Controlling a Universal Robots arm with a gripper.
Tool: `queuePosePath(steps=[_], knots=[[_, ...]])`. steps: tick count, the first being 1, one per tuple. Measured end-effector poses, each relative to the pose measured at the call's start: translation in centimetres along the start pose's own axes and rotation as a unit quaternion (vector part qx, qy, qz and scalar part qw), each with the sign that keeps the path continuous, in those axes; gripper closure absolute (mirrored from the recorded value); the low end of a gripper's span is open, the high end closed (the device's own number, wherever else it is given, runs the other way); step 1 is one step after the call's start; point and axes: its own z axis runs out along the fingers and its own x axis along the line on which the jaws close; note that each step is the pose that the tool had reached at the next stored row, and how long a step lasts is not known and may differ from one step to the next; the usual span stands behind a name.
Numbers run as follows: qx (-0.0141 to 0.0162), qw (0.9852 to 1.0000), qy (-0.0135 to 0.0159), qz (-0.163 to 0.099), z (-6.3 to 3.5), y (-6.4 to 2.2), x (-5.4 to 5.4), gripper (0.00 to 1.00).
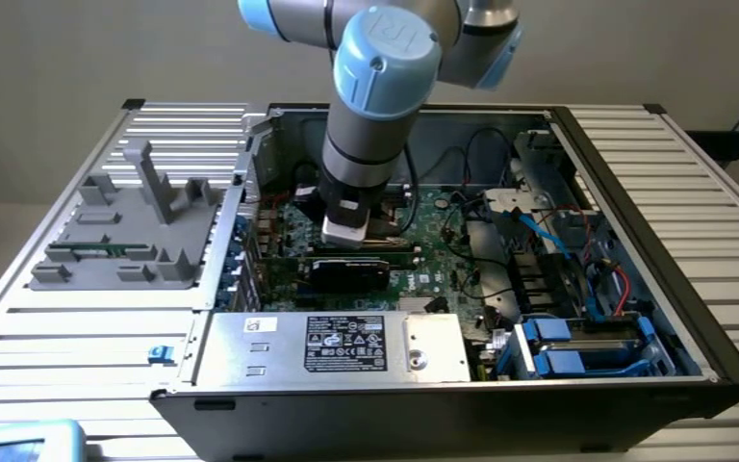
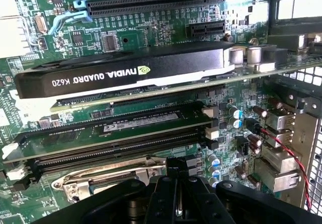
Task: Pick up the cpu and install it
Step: 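Install the second cpu locking lever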
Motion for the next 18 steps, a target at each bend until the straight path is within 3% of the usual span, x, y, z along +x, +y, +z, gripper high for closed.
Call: queuePosePath(steps=[18], knots=[[-0.0001,1.0000,0.0001,0.000,0.64,-0.06,-0.02,0.89]])
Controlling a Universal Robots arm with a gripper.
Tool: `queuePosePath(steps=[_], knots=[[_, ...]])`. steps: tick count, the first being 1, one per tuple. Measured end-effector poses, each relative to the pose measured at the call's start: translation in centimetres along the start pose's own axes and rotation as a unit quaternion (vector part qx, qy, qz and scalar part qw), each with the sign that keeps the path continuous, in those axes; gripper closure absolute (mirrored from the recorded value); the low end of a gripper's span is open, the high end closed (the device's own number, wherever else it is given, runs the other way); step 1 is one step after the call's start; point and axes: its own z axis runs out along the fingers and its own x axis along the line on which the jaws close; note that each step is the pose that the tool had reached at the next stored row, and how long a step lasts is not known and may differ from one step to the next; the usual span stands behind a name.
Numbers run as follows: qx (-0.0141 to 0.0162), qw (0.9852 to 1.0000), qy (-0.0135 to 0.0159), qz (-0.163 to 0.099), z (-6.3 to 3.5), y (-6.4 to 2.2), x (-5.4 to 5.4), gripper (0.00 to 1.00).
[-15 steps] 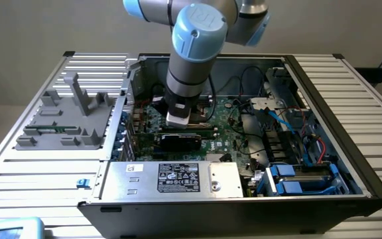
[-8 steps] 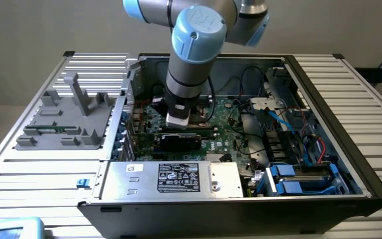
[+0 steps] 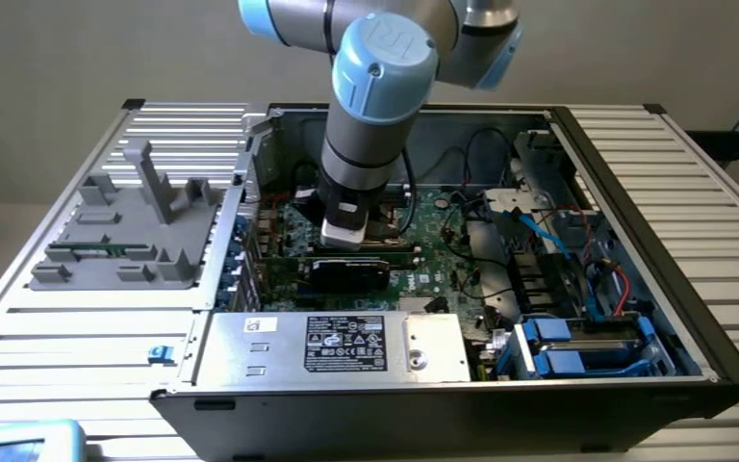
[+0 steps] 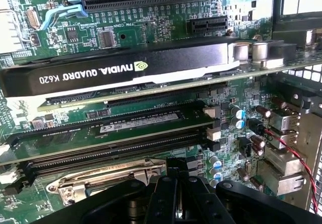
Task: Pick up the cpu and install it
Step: 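Install the second cpu locking lever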
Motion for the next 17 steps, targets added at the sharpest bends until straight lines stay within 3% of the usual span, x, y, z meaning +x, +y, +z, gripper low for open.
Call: queuePosePath(steps=[17], knots=[[0.0003,1.0000,0.0011,0.000,0.36,-0.08,-0.02,0.89]])
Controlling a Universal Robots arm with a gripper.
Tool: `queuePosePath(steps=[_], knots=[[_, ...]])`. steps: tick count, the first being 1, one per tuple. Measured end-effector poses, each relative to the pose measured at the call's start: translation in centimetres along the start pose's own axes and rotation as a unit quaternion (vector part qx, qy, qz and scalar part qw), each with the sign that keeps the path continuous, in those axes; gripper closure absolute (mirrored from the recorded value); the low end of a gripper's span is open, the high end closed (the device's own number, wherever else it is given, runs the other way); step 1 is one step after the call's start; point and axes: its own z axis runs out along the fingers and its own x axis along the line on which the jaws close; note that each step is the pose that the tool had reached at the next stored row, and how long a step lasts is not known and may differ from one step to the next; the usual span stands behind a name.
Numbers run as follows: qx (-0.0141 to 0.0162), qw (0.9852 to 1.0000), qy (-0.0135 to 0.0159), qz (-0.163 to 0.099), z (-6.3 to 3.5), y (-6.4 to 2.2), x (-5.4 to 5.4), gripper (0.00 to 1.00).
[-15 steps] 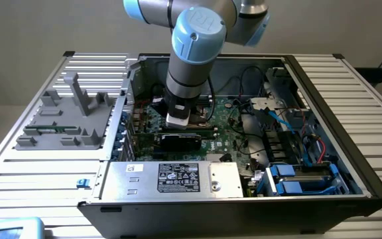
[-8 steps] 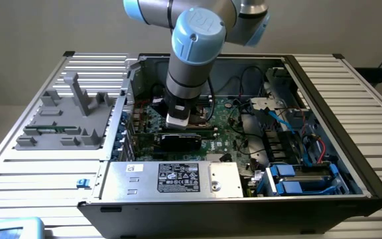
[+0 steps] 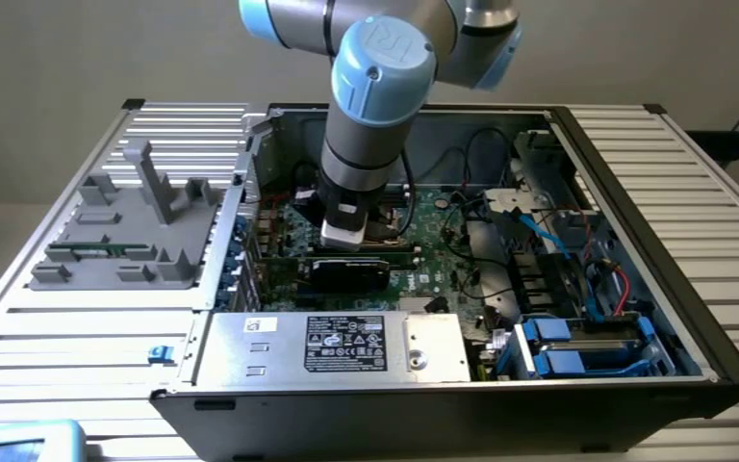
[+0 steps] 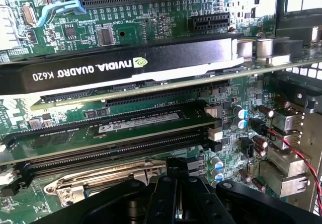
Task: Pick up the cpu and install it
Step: 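Install the second cpu locking lever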
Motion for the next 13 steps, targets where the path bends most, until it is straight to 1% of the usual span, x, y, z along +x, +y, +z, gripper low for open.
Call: queuePosePath(steps=[7,13], knots=[[0.0005,1.0000,0.0015,0.000,0.14,-0.01,-0.02,0.89],[0.0010,1.0000,0.0020,-0.001,0.18,0.00,-0.03,0.89]])
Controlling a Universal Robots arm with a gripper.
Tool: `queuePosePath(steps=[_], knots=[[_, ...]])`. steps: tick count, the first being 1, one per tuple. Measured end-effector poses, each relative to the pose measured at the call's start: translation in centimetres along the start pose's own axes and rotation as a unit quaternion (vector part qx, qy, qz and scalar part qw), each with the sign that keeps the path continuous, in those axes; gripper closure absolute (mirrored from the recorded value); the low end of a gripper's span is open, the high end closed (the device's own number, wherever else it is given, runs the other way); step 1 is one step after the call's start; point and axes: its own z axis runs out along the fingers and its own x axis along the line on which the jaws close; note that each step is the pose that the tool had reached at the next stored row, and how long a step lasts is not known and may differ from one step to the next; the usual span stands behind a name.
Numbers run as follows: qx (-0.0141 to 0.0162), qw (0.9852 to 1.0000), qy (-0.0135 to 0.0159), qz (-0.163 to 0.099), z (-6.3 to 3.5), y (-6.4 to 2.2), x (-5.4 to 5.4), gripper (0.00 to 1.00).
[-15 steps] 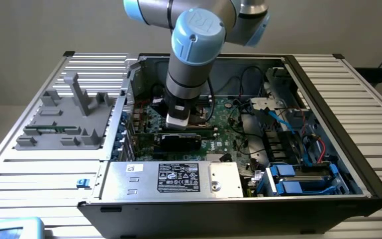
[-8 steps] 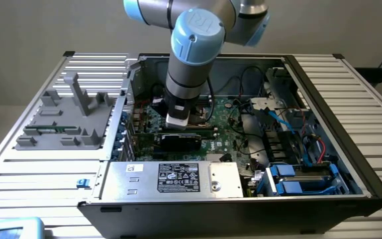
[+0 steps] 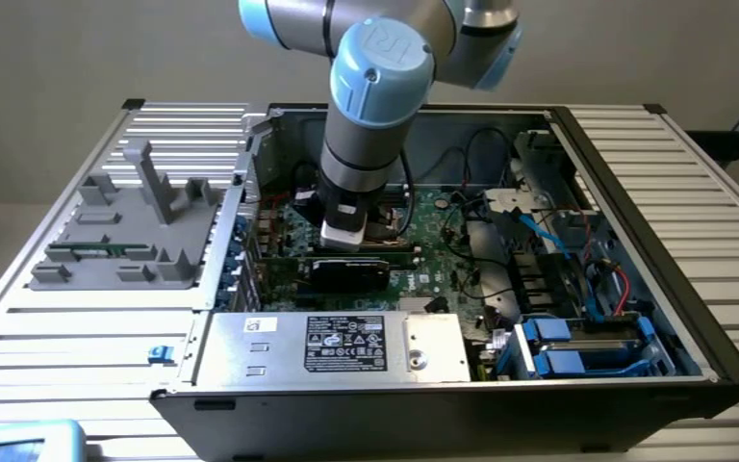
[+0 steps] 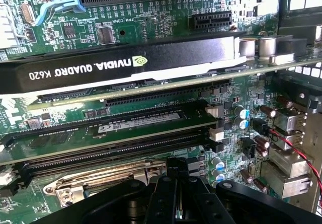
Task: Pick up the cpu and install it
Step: 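Install the second cpu locking lever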
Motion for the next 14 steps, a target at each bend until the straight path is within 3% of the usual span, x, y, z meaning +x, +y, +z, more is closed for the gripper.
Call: queuePosePath(steps=[14], knots=[[0.0017,1.0000,0.0015,-0.001,0.03,0.04,-0.07,0.89]])
